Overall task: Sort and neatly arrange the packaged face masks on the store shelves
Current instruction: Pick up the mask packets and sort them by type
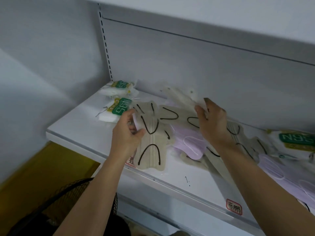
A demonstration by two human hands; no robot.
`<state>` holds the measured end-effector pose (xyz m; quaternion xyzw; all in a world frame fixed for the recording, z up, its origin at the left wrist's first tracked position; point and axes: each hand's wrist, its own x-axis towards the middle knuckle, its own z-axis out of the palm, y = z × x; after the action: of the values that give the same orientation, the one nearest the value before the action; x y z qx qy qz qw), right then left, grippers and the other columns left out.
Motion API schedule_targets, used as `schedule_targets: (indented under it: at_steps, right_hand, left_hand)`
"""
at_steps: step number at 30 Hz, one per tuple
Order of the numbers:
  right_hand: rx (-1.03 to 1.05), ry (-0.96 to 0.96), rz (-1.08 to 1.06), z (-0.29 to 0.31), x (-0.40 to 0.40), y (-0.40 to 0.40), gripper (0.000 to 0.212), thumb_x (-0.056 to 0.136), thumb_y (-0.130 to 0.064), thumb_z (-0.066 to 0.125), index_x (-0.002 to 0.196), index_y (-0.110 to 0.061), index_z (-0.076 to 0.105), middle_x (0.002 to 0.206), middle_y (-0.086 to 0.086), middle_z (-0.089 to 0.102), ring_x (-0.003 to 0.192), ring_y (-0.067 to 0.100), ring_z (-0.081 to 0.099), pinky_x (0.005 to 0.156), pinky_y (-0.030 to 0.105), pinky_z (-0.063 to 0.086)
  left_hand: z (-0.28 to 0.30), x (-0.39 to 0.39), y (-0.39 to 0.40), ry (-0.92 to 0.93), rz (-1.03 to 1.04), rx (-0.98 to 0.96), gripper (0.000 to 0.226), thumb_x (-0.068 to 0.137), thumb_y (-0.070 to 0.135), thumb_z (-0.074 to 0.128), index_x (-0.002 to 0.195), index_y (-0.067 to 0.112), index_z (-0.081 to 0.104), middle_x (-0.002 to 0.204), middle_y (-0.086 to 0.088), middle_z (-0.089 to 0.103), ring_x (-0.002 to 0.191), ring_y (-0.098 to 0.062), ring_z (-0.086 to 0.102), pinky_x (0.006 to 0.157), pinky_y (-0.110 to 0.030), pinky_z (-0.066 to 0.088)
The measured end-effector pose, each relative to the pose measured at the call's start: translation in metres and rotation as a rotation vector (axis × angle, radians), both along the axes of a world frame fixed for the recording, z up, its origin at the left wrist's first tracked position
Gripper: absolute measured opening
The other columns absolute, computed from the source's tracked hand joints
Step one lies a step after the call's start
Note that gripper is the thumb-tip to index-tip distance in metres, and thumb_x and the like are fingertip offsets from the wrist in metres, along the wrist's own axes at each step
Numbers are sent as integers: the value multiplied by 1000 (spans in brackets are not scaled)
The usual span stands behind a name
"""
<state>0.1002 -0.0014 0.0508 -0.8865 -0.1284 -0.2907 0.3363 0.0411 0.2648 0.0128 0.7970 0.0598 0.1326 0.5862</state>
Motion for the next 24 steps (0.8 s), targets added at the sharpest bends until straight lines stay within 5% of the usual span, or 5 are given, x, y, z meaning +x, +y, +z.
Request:
schedule_targets:
  at_steps: [4, 8, 13, 20, 24]
  right_hand:
    - [9, -67, 241, -3, -9, 35, 27, 75, -2, 65, 89, -18, 81, 112, -10, 66, 116, 16, 55, 102, 21, 41]
    - [82, 101, 404, -33, -25, 56, 17, 77, -16, 80, 89, -27, 82, 125, -3, 58, 126, 24, 49, 108, 35, 41]
    - [84, 32, 359, -54, -31, 78, 23, 79, -11, 87, 93, -29, 83, 110, -3, 56, 111, 29, 53, 88, 48, 49]
    - [58, 241, 504, -17, -31, 65, 45, 90, 3, 63, 125, -25, 66, 113, -8, 68, 108, 8, 64, 95, 21, 49]
    - [-152, 278, 22, -16, 5, 22, 61, 83, 1, 58, 138, -25, 55, 135, 0, 61, 126, 23, 57, 103, 33, 45]
  left_hand:
    - [6, -2, 2, 69, 22, -319, 60, 86, 0, 79, 132, 31, 52, 89, 10, 77, 82, -3, 73, 76, -24, 60]
    - [15, -2, 5, 123, 65, -429, 26, 99, 17, 63, 76, 14, 52, 60, 3, 49, 53, -10, 45, 60, -25, 38]
    - [23, -4, 0, 245, -178, -575, 8, 103, 34, 59, 109, 37, 62, 91, 23, 73, 88, 9, 71, 76, -12, 53]
    - [25, -5, -7, 149, -168, -528, 67, 86, -7, 74, 135, 33, 53, 119, 10, 74, 107, -7, 72, 82, -24, 60]
    - [22, -1, -8, 148, -107, -563, 67, 84, -10, 73, 138, 25, 55, 124, 0, 73, 114, -18, 71, 93, -37, 58]
